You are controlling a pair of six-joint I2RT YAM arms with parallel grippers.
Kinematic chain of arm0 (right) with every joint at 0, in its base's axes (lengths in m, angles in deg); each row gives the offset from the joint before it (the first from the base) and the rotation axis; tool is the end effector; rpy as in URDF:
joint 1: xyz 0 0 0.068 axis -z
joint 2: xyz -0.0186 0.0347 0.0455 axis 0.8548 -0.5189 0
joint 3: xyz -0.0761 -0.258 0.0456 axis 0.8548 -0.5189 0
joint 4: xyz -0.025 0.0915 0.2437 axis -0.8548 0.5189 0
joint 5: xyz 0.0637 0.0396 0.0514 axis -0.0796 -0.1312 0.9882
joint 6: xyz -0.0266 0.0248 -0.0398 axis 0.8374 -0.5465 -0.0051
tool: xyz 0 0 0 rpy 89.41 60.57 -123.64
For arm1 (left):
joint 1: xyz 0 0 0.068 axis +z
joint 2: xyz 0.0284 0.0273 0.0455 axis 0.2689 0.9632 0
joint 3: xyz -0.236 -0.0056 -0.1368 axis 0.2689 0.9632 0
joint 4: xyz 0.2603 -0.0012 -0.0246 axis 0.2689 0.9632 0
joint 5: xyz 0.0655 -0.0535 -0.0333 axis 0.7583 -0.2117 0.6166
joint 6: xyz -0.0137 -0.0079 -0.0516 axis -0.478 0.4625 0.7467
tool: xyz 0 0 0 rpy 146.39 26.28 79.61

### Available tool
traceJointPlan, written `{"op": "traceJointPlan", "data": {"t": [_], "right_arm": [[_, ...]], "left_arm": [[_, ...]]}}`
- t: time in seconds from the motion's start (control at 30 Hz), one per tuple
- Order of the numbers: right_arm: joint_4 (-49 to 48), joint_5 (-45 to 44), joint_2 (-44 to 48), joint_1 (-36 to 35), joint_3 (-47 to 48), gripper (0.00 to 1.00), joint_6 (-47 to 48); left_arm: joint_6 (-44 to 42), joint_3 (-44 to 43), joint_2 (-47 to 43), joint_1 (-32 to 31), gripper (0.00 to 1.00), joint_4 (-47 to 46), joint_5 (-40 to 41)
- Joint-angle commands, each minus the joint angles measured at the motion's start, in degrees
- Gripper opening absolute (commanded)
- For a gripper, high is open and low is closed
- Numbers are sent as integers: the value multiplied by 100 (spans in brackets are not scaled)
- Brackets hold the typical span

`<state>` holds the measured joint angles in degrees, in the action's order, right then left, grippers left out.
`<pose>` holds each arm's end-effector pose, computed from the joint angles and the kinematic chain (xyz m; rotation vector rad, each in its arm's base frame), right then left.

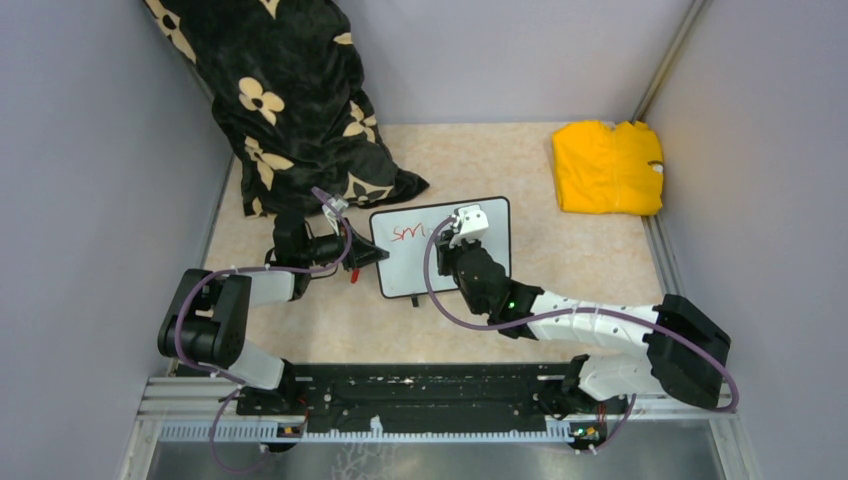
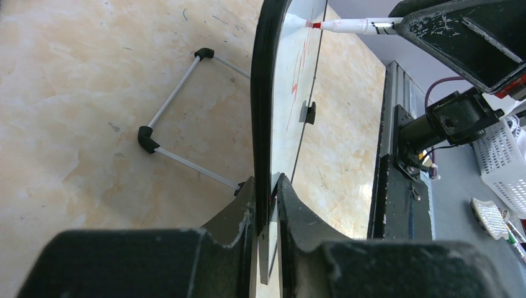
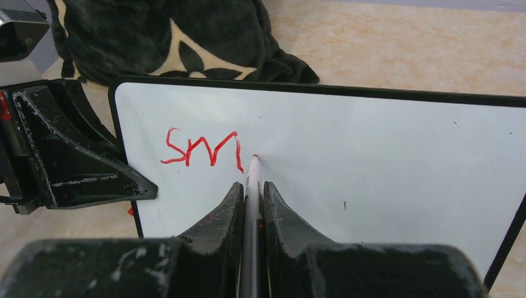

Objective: Write a sentence on the whiteboard

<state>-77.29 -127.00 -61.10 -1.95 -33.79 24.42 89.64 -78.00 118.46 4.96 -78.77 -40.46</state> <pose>0.1527 0.2263 0.2620 -0.1955 1.6937 0.3887 0.2618 -0.0802 0.1738 0.6301 1.7681 -1.2852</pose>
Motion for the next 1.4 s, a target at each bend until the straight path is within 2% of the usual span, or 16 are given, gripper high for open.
{"op": "traceJointPlan", "data": {"t": [0.0,0.77,1.1,1.37], "right_arm": [[-40,-27,-17,54,67,0,-115],[208,-54,227,52,-129,0,-248],[-65,154,713,44,-82,0,-140],[-152,220,653,253,96,0,-35]], "left_arm": [[-364,-44,96,-115,0,237,137],[-383,-61,90,-129,0,261,136],[-395,-59,96,-132,0,283,136],[-403,-62,89,-133,0,287,132]]}}
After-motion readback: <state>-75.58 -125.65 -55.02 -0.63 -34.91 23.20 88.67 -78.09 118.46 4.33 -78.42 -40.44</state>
